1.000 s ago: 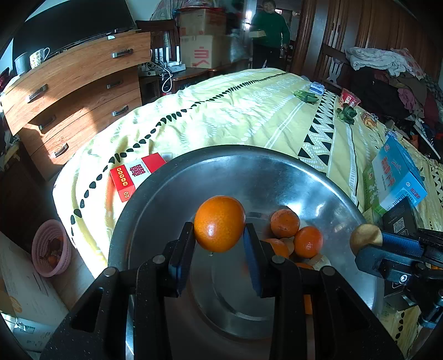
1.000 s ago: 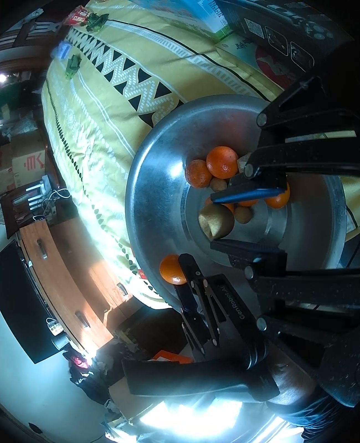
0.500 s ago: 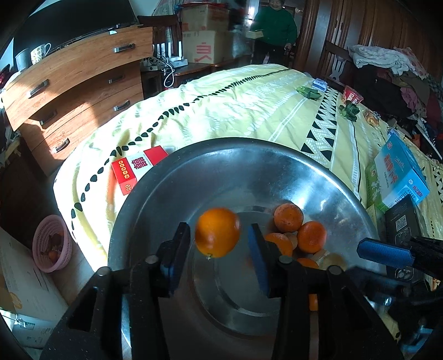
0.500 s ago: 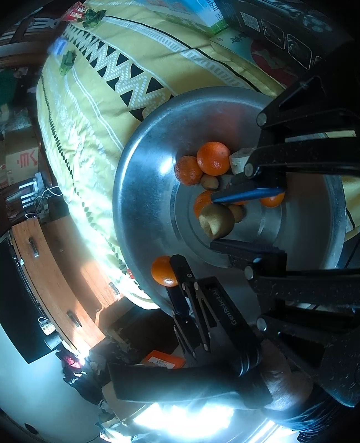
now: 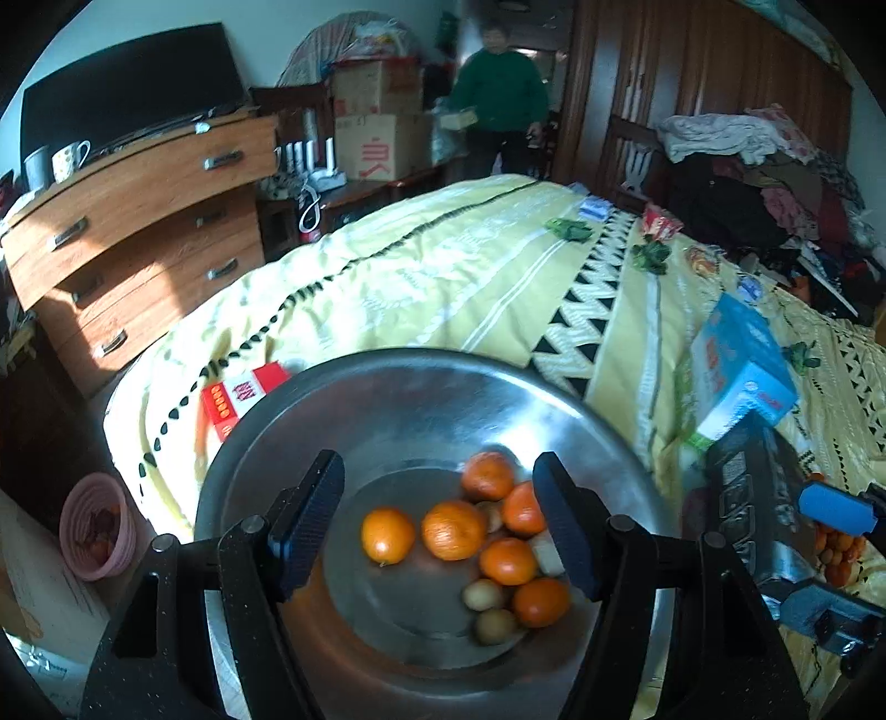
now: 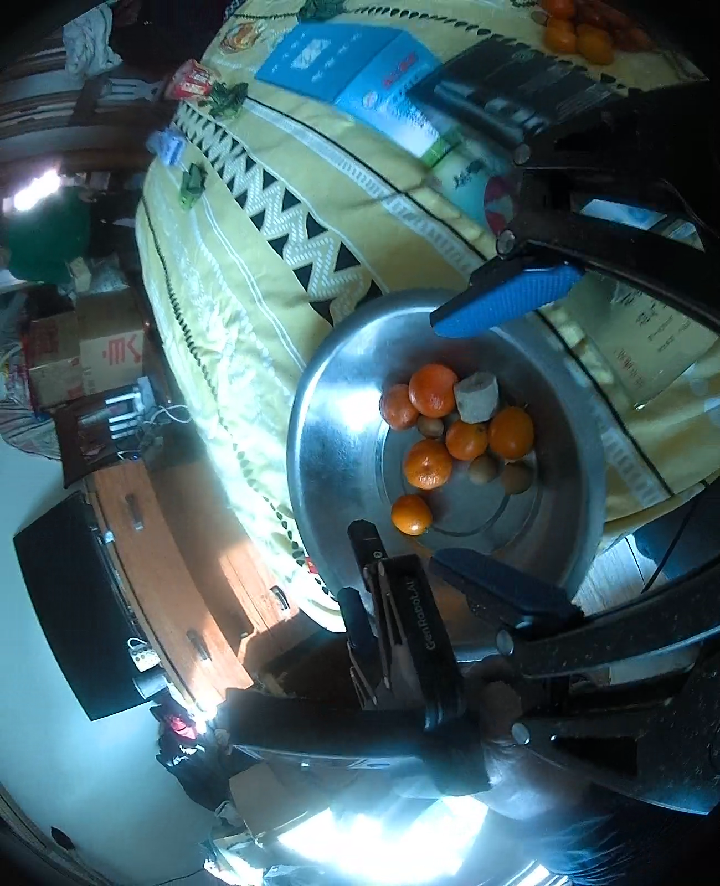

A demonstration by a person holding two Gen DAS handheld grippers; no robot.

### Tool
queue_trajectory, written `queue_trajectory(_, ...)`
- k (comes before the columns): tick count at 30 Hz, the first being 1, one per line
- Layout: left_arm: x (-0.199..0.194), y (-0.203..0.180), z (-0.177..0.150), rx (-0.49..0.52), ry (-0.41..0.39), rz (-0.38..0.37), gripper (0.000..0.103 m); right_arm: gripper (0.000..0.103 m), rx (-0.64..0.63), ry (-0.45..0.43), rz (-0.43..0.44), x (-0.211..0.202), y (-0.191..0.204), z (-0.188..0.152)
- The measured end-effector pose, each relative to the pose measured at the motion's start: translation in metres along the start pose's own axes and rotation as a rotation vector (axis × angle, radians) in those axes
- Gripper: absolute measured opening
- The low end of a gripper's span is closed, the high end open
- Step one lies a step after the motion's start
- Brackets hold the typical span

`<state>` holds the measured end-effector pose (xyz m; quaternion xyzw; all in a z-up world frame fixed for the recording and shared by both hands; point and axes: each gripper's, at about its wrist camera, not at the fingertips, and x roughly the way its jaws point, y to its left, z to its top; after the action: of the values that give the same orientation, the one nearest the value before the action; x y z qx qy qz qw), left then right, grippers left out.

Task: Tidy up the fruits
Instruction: 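Move both grippers back toward the fruit pile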

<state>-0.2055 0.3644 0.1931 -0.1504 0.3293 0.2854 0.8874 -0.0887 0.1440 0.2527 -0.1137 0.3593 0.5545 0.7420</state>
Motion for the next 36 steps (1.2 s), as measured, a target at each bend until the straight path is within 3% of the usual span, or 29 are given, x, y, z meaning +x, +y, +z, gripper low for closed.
queue_trajectory(3,-0.025,-0.050,0.004,0.081,-0.065,-0.074,0.079,0.080,0.042,-0.027,-0.049,-0.032,-0.020,-0.024)
queue_trajectory(5,-0.043,-0.088,0.001,0.139,-0.103,-0.135,0.097,0.080,0.087,-0.044,-0.087,-0.056,-0.038,-0.045)
queue_trajectory(7,-0.054,-0.123,-0.005,0.194,-0.126,-0.178,0.103,0.080,0.143,-0.057,-0.132,-0.079,-0.057,-0.067)
queue_trajectory(14,-0.062,-0.244,-0.049,0.384,-0.076,-0.341,0.103,0.080,0.280,-0.045,-0.283,-0.139,-0.107,-0.142)
queue_trajectory(20,-0.051,-0.306,-0.086,0.446,0.044,-0.435,0.103,0.080,0.450,-0.020,-0.386,-0.171,-0.153,-0.198)
queue_trajectory(27,-0.039,-0.336,-0.111,0.485,0.084,-0.426,0.103,0.080,0.491,-0.051,-0.416,-0.193,-0.170,-0.221)
queue_trajectory(36,0.021,-0.377,-0.172,0.545,0.228,-0.379,0.103,0.082,0.506,-0.049,-0.502,-0.193,-0.197,-0.259)
